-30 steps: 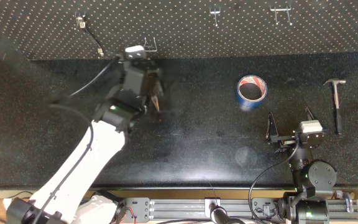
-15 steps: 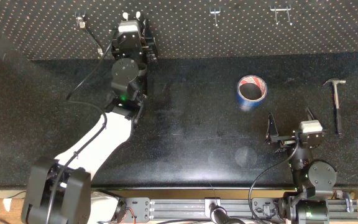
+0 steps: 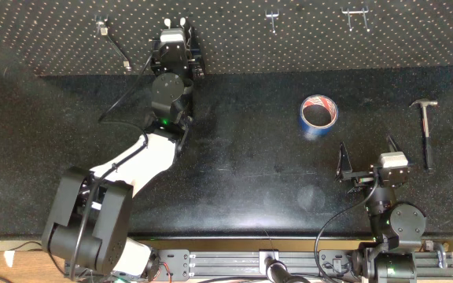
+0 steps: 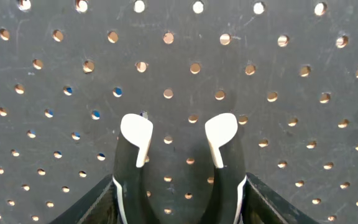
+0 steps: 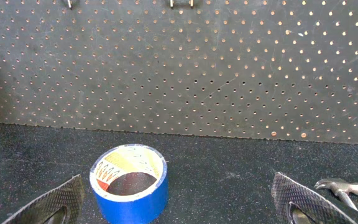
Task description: Place Tools Onto Pegboard
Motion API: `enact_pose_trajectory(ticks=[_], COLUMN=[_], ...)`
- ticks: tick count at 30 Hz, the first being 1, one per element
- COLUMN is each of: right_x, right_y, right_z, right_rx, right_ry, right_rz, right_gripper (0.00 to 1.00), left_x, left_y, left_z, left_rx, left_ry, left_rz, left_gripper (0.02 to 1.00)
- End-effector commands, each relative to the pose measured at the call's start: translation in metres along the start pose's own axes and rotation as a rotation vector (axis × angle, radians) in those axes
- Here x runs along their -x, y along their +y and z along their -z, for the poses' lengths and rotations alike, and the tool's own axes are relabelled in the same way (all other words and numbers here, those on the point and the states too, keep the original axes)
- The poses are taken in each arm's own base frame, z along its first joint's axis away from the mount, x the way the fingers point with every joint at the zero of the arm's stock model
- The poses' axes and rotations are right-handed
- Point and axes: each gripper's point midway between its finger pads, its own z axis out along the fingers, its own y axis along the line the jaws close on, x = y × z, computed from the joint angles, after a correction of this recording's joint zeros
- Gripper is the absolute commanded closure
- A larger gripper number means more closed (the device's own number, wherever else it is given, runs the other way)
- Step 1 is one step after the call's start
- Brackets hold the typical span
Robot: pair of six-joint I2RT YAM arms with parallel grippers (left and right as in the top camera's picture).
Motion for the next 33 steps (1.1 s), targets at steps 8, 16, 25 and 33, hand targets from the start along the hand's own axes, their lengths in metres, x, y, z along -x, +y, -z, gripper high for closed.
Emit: enact_pose_trajectory(ticks=[8,16,25,33], right_x=[-0.002,-0.002,-0.002,-0.002], right_y=[0.001,0.001,0.001,0.001], right_z=[0.0,0.0,0.0,0.0], right_rx=[0.006,0.006,0.006,0.006], right_ry=[0.004,0.004,0.004,0.004], right_rz=[0.01,0.01,0.01,0.01], right_gripper=[0.016,0.018,0.018,0.018], left_x=[0.005,0.006,0.045,0.027], left_y=[0.0,0.0,0.011,0.1], left_z=[-0.002,-0.002,0.01,0.129], left_rx=[-0.008,-0.008,0.006,0.11], left_ry=[-0.019,-0.019,-0.069,0.003], left_rz=[-0.006,-0.006,0.011,-0.015], left_gripper=[0.577,0.299,0.023,0.023])
